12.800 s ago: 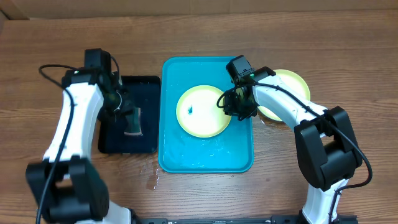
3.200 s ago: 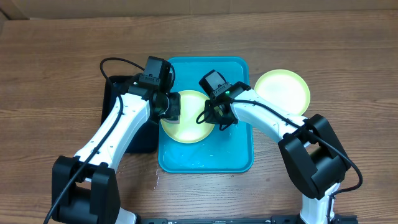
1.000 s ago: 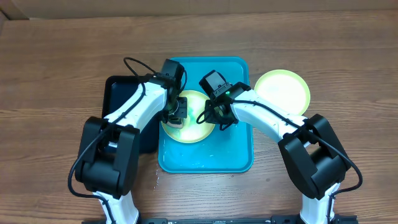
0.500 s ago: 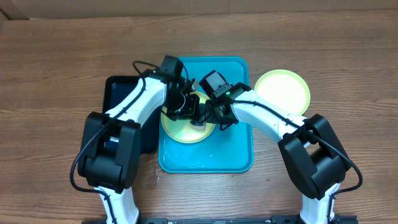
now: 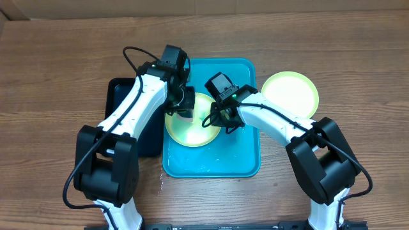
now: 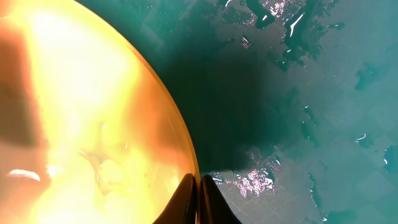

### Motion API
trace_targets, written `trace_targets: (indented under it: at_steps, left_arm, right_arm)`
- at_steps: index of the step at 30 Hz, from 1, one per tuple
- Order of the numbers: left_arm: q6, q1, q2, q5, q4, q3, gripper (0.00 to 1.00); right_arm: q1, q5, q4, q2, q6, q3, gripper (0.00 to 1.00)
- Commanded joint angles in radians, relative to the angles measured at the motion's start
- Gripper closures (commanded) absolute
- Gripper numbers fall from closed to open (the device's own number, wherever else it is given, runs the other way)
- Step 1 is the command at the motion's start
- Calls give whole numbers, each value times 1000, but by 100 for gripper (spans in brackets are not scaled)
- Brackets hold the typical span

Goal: Clean dirty plates on tray and stack at the side
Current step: 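Continue scrubbing the yellow plate with the sponge in the left gripper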

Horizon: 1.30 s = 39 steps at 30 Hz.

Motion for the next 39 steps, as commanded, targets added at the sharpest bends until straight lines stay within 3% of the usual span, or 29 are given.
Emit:
trace_targets:
  at_steps: [1,11,16,22,25,32,39]
  left_arm:
    - [-39,-4,-2,-94,14,-56,96]
    - [-97,-4,52,-106,145,-199,96]
    - [-18,0,84,27,145,-186,96]
    - [17,0,84,312,148,-141,96]
    - [17,0,84,352,109,-76,96]
    - [28,0,84,230,-71,144,96]
    - [20,0,84,-2,-149,153,96]
  right_arm:
    - [0,-4,5,3,-3,-21,96]
    - [0,-4,5,3,-3,-21,96]
    - [0,-4,5,3,-3,-21,96]
    - [0,-4,8,3,-3,-21,96]
    - [0,-4,8,3,-3,-21,96]
    - [0,-4,5,3,-3,-22,96]
    - [0,-4,5,3,-3,-22,96]
